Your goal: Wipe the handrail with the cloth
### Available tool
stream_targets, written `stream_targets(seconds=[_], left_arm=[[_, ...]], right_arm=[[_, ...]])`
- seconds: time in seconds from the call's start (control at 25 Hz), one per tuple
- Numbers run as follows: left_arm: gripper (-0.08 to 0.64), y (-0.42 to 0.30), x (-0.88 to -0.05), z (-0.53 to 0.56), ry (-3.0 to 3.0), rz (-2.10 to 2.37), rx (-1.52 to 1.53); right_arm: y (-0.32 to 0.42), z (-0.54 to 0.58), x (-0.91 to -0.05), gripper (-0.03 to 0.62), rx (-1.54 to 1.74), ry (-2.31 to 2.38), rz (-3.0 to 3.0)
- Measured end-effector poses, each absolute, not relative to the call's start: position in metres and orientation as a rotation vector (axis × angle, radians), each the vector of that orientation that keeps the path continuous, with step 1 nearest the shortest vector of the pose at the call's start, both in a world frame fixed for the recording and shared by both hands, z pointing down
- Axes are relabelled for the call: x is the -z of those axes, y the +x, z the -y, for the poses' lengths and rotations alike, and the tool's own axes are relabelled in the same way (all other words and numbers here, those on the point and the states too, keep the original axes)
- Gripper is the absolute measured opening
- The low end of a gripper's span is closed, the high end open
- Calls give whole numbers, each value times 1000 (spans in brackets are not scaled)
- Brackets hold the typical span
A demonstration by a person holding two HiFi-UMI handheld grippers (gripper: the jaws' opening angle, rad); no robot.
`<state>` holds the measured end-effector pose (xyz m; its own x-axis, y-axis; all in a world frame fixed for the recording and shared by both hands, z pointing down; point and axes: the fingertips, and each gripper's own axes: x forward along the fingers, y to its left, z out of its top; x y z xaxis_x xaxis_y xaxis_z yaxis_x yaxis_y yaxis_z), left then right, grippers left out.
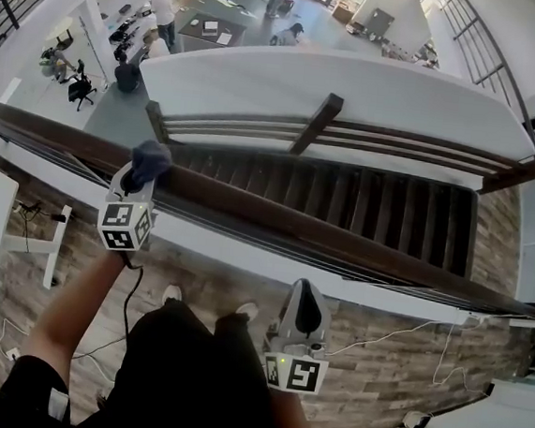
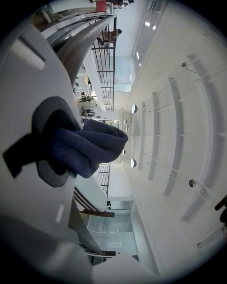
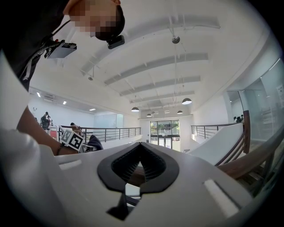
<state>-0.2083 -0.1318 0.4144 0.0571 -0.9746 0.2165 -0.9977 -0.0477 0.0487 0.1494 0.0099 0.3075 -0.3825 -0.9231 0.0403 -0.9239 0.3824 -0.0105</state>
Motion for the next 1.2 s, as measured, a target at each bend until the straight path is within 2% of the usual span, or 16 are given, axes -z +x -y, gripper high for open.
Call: stream_targets(seconds=[1.2], left_arm=[[72,-85,-411,128,2201,1983,-227]], right_arm=[[239,-4,-311,2,-64,1780,2537]])
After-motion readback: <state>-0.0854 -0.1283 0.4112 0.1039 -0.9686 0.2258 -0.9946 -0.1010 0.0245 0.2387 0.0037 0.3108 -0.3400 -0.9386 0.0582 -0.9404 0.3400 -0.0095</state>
